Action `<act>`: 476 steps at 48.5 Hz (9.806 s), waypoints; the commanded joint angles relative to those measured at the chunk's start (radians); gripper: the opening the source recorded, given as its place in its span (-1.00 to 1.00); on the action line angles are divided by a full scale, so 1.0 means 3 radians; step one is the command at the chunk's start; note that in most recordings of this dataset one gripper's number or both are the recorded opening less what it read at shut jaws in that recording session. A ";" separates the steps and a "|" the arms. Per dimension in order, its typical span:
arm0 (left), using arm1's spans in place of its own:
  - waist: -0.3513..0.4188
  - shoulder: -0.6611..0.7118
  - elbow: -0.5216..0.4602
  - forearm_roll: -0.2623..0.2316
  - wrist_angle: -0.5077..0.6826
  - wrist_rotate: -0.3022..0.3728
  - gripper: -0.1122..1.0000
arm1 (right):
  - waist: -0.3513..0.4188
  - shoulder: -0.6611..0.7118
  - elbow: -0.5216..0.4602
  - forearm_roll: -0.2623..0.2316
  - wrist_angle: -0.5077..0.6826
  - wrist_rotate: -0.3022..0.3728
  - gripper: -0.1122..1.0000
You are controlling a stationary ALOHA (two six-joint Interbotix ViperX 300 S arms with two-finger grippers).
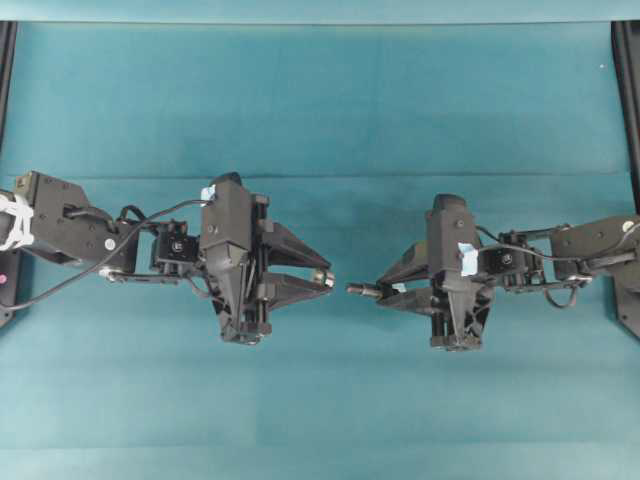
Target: Insert the washer onto the shaft with both hands.
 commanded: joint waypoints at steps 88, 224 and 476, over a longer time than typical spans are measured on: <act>-0.0026 0.0123 -0.0174 0.0000 -0.0036 -0.0005 -0.18 | 0.0015 0.0041 -0.0159 0.0010 -0.0424 0.0031 -0.80; -0.0046 -0.0020 -0.0256 0.0000 0.0634 -0.0026 0.87 | 0.0036 0.0020 -0.0133 0.0010 -0.0373 0.0056 -0.80; -0.0092 -0.1611 0.0445 0.0000 0.1733 0.0046 0.85 | 0.0072 0.0031 -0.0143 0.0010 -0.0230 0.0051 -0.80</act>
